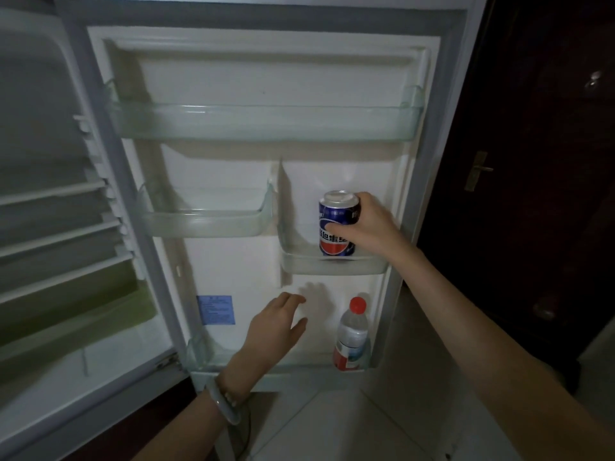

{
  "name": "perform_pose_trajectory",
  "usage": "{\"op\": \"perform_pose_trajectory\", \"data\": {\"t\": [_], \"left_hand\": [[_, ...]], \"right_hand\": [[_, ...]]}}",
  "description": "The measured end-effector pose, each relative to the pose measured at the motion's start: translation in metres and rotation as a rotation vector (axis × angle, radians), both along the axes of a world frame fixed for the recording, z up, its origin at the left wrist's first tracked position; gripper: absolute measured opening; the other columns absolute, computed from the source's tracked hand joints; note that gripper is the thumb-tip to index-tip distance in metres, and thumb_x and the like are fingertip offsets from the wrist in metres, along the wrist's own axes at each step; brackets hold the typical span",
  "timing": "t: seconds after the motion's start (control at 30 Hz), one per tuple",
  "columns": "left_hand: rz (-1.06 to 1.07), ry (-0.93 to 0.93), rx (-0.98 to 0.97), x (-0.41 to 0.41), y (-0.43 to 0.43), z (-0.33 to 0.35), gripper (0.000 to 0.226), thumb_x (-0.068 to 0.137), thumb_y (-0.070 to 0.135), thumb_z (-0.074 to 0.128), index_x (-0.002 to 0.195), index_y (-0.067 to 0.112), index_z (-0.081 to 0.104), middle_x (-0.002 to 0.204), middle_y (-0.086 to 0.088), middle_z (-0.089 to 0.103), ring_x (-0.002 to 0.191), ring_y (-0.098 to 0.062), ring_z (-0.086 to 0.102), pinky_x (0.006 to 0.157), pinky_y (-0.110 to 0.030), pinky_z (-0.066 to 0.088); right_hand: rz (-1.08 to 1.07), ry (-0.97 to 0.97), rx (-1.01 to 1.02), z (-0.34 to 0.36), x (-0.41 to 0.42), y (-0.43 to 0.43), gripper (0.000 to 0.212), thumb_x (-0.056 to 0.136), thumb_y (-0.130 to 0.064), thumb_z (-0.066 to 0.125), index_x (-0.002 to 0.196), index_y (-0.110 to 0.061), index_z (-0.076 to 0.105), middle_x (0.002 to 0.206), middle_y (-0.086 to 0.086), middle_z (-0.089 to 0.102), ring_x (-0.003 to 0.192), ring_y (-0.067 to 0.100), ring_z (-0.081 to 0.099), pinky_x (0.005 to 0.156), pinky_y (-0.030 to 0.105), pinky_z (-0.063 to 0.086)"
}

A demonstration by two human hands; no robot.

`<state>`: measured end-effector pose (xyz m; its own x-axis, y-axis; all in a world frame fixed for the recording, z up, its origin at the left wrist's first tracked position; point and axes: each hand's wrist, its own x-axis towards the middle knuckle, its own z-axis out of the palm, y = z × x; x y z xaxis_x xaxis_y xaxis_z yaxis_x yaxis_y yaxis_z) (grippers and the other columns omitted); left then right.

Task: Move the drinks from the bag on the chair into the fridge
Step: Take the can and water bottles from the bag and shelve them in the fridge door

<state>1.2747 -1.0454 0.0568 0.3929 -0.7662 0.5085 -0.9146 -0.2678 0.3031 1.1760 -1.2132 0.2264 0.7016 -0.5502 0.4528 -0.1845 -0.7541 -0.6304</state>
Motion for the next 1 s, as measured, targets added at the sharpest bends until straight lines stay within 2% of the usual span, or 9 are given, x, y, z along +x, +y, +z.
{"op": "perform_pose_trajectory", "data": {"t": [0.13,0.27,0.37,0.5,0.6,0.7,0.83,0.93,1.0], "left_hand": [[0.001,-0.011,0.012,-0.003,0.007,0.002,0.036,0.083,0.027,0.064,0.116,0.015,0.057,0.113,-0.004,0.062,0.095,-0.023,0.062,0.069,-0.035,0.056],[-0.005,-0.023,0.016,-0.006,0.015,0.009,0.036,0.084,0.027,0.064,0.116,0.014,0.057,0.112,-0.005,0.061,0.096,-0.025,0.061,0.065,-0.037,0.055],[-0.016,-0.05,0.013,-0.01,0.021,0.013,0.036,0.082,0.026,0.065,0.115,0.013,0.057,0.11,-0.007,0.062,0.093,-0.026,0.061,0.063,-0.035,0.052],[-0.07,-0.129,0.036,-0.024,0.024,0.017,0.043,0.077,0.025,0.071,0.113,0.008,0.057,0.104,-0.011,0.062,0.088,-0.031,0.061,0.067,-0.037,0.052],[-0.105,-0.202,0.005,-0.044,0.019,0.028,0.044,0.08,0.03,0.064,0.116,0.006,0.054,0.11,-0.013,0.061,0.097,-0.031,0.058,0.078,-0.038,0.05],[-0.167,-0.246,-0.028,-0.072,0.011,0.039,0.048,0.082,0.037,0.052,0.119,0.007,0.051,0.114,-0.012,0.061,0.103,-0.028,0.056,0.085,-0.036,0.045],[-0.3,-0.245,-0.049,-0.129,-0.018,0.04,0.05,0.082,0.037,0.052,0.119,0.004,0.053,0.114,-0.015,0.061,0.104,-0.032,0.056,0.086,-0.036,0.039],[-0.43,-0.243,-0.049,-0.193,-0.051,0.033,0.053,0.082,0.04,0.049,0.119,0.001,0.05,0.111,-0.019,0.062,0.1,-0.034,0.057,0.083,-0.041,0.042],[-0.506,-0.217,-0.047,-0.246,-0.071,0.029,0.055,0.08,0.041,0.049,0.121,0.005,0.043,0.112,-0.019,0.062,0.102,-0.033,0.057,0.08,-0.04,0.046]], "right_hand": [[-0.028,0.001,0.038,-0.005,-0.001,-0.001,0.049,0.063,-0.03,0.079,0.106,-0.016,0.06,0.101,0.001,0.065,0.093,0.015,0.06,0.078,0.03,0.048],[-0.088,-0.019,0.047,-0.009,-0.005,0.003,0.084,0.064,-0.037,0.079,0.131,-0.011,0.037,0.13,0.011,0.049,0.116,0.023,0.05,0.094,0.034,0.042],[-0.145,-0.08,-0.051,-0.006,-0.025,0.022,0.09,0.071,-0.034,0.076,0.141,-0.012,0.024,0.138,0.013,0.043,0.125,0.024,0.042,0.1,0.037,0.038],[-0.103,-0.05,-0.225,-0.012,-0.069,0.064,0.081,0.074,-0.029,0.074,0.139,-0.013,0.028,0.132,0.011,0.046,0.119,0.022,0.042,0.094,0.028,0.034],[-0.124,0.078,-0.332,-0.035,-0.103,0.077,0.077,0.078,-0.036,0.069,0.14,-0.019,0.027,0.136,0.006,0.042,0.121,0.018,0.039,0.093,0.026,0.033],[-0.203,0.175,-0.404,-0.06,-0.144,0.075,0.069,0.079,-0.037,0.067,0.136,-0.014,0.036,0.138,0.006,0.044,0.124,0.021,0.04,0.097,0.034,0.04],[-0.348,0.222,-0.44,-0.089,-0.212,0.07,0.063,0.071,-0.027,0.071,0.126,-0.003,0.05,0.123,0.017,0.057,0.11,0.034,0.055,0.087,0.044,0.049],[-0.453,0.325,-0.465,-0.105,-0.278,0.068,0.06,0.064,-0.026,0.066,0.118,-0.001,0.056,0.11,0.019,0.063,0.096,0.036,0.061,0.08,0.042,0.051],[-0.518,0.383,-0.48,-0.114,-0.332,0.067,0.062,0.063,-0.024,0.067,0.119,-0.002,0.055,0.11,0.019,0.062,0.096,0.036,0.06,0.079,0.042,0.051]]}}
